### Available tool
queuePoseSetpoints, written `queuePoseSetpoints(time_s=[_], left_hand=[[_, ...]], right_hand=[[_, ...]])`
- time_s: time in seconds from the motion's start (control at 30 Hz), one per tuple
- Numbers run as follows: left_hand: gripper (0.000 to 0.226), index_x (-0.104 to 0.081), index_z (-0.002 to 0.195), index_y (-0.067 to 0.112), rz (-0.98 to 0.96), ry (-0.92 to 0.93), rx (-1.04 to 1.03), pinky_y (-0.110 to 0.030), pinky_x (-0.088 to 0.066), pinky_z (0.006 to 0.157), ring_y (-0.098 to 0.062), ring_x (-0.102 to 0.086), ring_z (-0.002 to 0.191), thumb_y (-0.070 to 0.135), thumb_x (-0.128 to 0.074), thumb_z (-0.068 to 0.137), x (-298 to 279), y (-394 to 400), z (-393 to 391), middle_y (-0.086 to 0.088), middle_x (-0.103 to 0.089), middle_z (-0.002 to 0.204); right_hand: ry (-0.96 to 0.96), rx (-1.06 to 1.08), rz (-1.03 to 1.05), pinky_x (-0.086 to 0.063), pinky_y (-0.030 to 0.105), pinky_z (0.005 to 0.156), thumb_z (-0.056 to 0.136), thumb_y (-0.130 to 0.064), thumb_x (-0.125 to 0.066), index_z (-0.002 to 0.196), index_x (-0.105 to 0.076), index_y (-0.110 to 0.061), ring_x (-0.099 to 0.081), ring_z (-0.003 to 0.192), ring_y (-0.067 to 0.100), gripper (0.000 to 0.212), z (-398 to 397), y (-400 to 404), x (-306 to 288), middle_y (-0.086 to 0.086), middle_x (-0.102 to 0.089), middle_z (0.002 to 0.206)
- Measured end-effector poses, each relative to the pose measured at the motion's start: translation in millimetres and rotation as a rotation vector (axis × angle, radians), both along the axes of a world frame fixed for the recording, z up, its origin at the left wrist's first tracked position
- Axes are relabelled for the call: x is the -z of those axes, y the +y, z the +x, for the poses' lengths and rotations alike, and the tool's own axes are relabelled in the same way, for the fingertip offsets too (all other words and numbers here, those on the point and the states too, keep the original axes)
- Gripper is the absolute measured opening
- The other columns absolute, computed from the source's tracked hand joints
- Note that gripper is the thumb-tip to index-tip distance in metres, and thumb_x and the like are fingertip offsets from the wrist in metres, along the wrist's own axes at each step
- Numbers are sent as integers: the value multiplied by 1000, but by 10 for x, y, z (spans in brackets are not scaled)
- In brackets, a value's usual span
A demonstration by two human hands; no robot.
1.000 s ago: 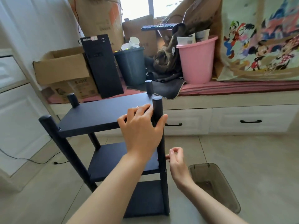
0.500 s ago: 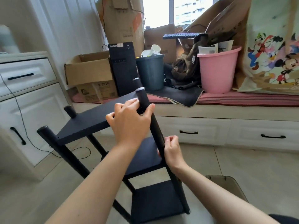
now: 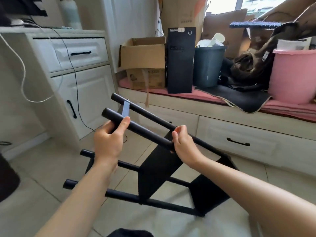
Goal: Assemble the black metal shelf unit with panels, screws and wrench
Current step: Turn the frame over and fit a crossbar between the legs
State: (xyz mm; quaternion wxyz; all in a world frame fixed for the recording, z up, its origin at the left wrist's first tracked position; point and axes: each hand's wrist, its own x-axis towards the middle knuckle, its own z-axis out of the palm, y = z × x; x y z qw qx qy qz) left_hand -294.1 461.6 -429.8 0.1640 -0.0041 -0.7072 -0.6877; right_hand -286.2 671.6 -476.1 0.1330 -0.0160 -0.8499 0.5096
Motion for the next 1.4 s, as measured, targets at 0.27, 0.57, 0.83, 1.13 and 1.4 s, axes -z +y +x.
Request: queuePoseSetpoints(time_s=[0.27,0.57,0.83,1.13,1.4], left_hand=[[39,-77,86,26,156,-291,-4,-17,-42,76,4,-68,87,56,-79,61,1126,-538,49,20,-76,86],[75,-75,111,9,440,-463,-35,-38,-43,112,-21,-67,115,43,-85,46,2033,-550,167,-3,-78,105],[49,-83,96,21,486,-525,41,-28,-46,99,-14,-70,109,34,-86,49,2328,-603,213,-4,-76,112],[56,-80,107,30,333,-532,151,-22,-49,95,-9,-68,113,31,-89,51,2403,-858,215,-1,-75,117],[62,-67,115,39,-225,-523,146,-13,-53,85,1,-68,103,45,-87,56,2134,-1030,175,23,-72,109]], right_hand=[[-131,-118,196,-53,38,71,106,-35,-33,102,-40,-21,-61,81,27,16,-349,-75,576,6,-62,85],[-181,-179,276,-42,4,55,104,-39,-32,93,-36,-42,-59,71,-7,12,-489,-59,1245,-1,-63,75],[-224,-151,353,-44,23,57,101,-41,-34,92,-35,-41,-61,65,6,9,-339,-7,1468,-4,-66,72],[-130,-152,432,-49,40,58,97,-46,-31,96,-36,-33,-59,58,12,15,-555,-246,1273,-6,-66,67],[-86,-280,232,-44,28,62,104,-36,-35,100,-41,-24,-58,80,9,14,-1266,-975,1273,-7,-64,88]])
